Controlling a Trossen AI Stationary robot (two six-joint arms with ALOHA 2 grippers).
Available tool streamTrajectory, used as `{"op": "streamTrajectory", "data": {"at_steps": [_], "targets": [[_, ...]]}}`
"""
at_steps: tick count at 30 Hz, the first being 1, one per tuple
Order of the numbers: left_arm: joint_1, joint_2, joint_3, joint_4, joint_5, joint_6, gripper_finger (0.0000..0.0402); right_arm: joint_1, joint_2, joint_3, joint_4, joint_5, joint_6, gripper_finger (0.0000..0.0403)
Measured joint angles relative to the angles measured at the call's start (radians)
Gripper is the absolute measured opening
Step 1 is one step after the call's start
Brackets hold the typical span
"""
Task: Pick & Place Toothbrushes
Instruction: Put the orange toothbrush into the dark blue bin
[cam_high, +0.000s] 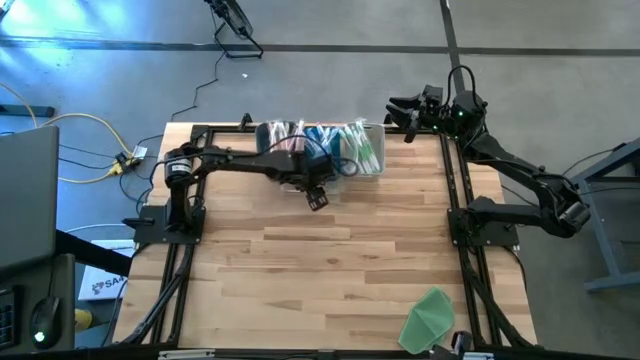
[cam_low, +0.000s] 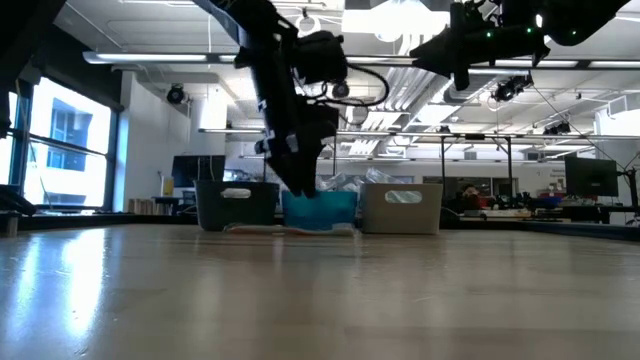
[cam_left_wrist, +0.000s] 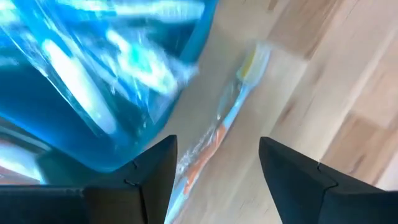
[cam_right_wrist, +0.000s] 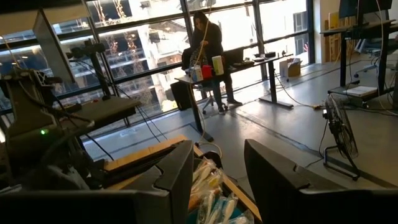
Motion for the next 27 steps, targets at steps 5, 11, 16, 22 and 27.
{"op": "streamTrajectory", "data": {"at_steps": [5, 11, 16, 22, 27], "targets": [[0.000, 0.000, 0.056, -0.057, 0.021, 0.000, 0.0194, 0.000, 0.000, 0.000, 0.000, 0.001, 0.000, 0.0136], [0.000, 0.000, 0.061, -0.069, 0.034, -0.019, 0.0100, 0.000, 0.000, 0.000, 0.000, 0.002, -0.025, 0.0136], [0.000, 0.000, 0.061, -0.067, 0.104, -0.117, 0.0039, 0.000, 0.000, 0.000, 0.000, 0.002, -0.026, 0.0136], [-0.001, 0.000, 0.061, -0.061, 0.132, -0.142, 0.0003, 0.000, 0.000, 0.000, 0.000, 0.002, -0.027, 0.0136], [-0.008, -0.001, 0.061, -0.075, 0.075, -0.146, 0.0001, 0.000, 0.000, 0.000, 0.000, 0.002, -0.027, 0.0136]]}}
